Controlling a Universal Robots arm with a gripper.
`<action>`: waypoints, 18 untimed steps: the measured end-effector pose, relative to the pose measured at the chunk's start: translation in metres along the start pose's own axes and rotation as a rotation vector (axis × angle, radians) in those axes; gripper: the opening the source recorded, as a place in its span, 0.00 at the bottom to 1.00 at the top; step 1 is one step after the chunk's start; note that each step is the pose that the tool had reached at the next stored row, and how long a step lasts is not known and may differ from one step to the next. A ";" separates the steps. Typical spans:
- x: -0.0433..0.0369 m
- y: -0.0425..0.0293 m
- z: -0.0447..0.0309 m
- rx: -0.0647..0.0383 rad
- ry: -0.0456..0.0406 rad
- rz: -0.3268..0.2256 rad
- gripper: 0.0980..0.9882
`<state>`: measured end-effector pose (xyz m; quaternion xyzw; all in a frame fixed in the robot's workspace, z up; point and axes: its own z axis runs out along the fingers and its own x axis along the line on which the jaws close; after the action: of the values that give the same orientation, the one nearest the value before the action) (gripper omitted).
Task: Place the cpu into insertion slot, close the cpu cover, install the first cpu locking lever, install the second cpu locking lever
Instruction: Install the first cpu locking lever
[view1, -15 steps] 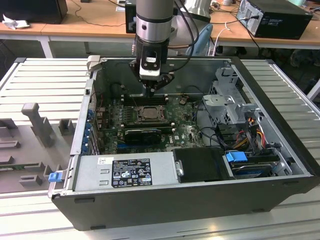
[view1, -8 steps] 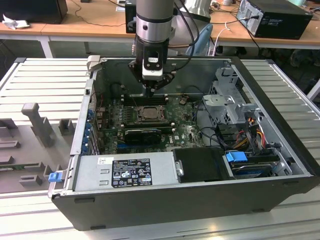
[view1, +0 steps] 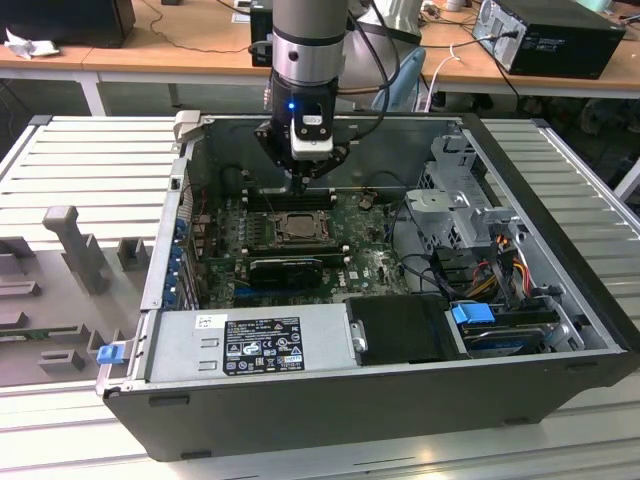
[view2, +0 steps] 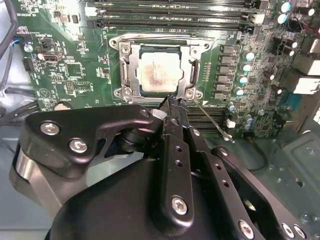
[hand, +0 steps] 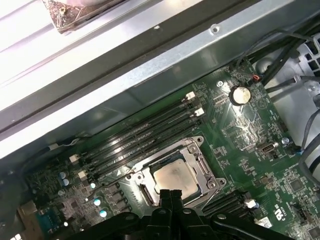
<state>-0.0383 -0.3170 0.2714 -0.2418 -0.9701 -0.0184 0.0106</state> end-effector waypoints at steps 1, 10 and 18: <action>0.0000 0.0000 0.0000 0.000 0.0004 -0.012 0.01; 0.0000 0.0000 0.0000 0.003 0.0029 -0.097 0.01; 0.0000 0.0000 0.0001 0.007 0.0071 -0.232 0.01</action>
<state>-0.0383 -0.3170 0.2713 -0.1277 -0.9916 -0.0170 0.0126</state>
